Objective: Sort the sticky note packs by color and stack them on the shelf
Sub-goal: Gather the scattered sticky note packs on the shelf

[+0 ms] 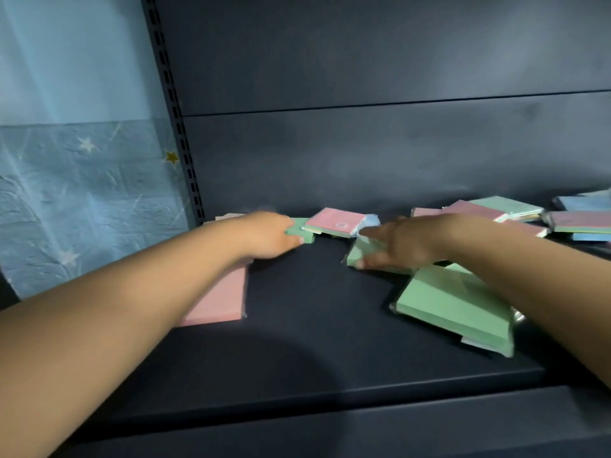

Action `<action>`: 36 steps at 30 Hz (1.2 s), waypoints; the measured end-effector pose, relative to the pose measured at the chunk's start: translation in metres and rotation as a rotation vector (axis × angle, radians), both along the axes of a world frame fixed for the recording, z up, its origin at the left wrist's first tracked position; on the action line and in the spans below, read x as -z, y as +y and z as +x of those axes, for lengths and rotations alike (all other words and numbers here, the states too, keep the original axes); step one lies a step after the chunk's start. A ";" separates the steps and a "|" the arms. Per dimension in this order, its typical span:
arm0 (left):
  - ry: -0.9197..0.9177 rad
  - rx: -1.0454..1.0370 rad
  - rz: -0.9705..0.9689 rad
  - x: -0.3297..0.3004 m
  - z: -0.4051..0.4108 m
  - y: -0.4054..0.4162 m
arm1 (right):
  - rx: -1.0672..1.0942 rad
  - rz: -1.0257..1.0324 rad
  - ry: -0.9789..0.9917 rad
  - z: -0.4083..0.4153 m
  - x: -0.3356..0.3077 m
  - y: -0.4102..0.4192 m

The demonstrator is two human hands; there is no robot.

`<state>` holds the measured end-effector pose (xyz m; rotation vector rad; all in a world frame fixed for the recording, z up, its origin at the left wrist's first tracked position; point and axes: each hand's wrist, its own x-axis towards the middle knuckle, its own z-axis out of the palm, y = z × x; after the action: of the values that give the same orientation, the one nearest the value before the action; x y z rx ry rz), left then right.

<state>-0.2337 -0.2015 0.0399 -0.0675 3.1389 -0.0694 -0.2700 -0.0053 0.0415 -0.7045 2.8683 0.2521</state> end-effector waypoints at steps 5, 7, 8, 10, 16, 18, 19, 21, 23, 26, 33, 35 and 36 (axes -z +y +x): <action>-0.092 -0.047 -0.006 0.017 -0.014 0.011 | -0.018 0.042 -0.021 -0.012 0.006 0.014; -0.085 -0.018 0.016 0.015 -0.013 0.014 | -0.045 0.053 -0.006 -0.017 0.004 0.019; -0.078 -0.010 0.040 0.012 -0.012 0.015 | -0.052 0.066 0.003 -0.019 0.003 0.022; -0.052 -0.042 0.122 0.006 -0.014 0.018 | -0.062 0.107 0.042 -0.021 0.000 0.026; 0.006 -0.141 0.360 0.006 -0.039 0.032 | -0.043 -0.210 -0.061 -0.019 -0.002 0.036; 0.021 -0.124 0.388 0.009 -0.044 0.044 | -0.025 -0.455 -0.040 -0.022 -0.012 0.046; 0.014 -0.105 0.399 0.010 -0.047 0.051 | 0.010 -0.562 0.001 -0.029 -0.018 0.053; -0.009 -0.059 0.429 0.013 -0.053 0.061 | 0.123 -0.655 0.095 -0.043 -0.026 0.072; -0.019 -0.035 0.468 0.014 -0.057 0.069 | 0.242 -0.598 0.129 -0.055 -0.026 0.086; -0.014 -0.001 0.545 0.018 -0.065 0.081 | 0.326 -0.553 0.029 -0.064 -0.011 0.098; 0.047 -0.009 0.666 0.021 -0.080 0.106 | 0.301 -0.694 -0.007 -0.073 -0.003 0.105; 0.089 -0.029 0.661 0.018 -0.074 0.108 | 0.276 -0.672 0.001 -0.074 -0.002 0.104; 0.100 -0.024 0.633 0.017 -0.068 0.110 | 0.259 -0.660 0.002 -0.076 -0.001 0.103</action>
<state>-0.3017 -0.0920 0.0229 -0.1063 3.0829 0.9401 -0.3455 0.0980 0.0428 -0.3995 2.9893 -0.7548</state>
